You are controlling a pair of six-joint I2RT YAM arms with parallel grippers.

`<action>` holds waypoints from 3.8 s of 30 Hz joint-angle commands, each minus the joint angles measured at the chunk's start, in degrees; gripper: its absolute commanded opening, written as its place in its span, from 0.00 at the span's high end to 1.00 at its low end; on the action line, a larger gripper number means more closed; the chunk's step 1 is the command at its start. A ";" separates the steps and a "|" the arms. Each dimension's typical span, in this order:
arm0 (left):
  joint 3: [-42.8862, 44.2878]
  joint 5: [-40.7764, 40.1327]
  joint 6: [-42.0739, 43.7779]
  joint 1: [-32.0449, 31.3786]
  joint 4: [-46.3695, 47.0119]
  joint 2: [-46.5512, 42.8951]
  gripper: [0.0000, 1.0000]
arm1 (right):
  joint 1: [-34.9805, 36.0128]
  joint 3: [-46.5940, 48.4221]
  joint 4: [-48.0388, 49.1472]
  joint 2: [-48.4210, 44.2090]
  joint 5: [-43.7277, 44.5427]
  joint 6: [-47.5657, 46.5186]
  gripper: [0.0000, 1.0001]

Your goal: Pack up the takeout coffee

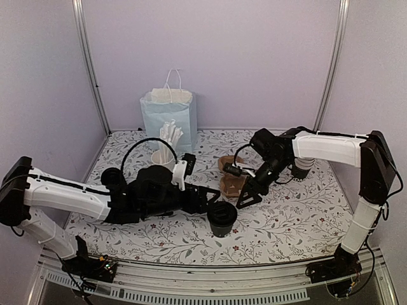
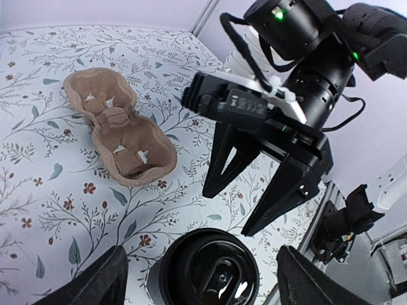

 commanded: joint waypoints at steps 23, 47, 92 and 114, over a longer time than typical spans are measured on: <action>-3.35 9.34 -12.04 -1.05 -1.62 1.63 0.28 | 3.35 -0.16 0.54 -0.44 -4.78 -5.29 0.28; -0.45 11.27 -7.11 4.84 -7.65 -0.45 0.24 | 5.66 -7.29 -2.89 -7.08 -6.75 -8.39 0.28; -3.78 18.50 -18.78 6.16 -0.50 4.14 0.35 | 3.01 -6.28 -1.23 -7.89 -7.63 -8.56 0.27; -5.42 21.93 -25.62 4.99 -1.08 1.67 0.34 | 1.15 -5.58 -0.06 -5.02 -4.79 -5.88 0.29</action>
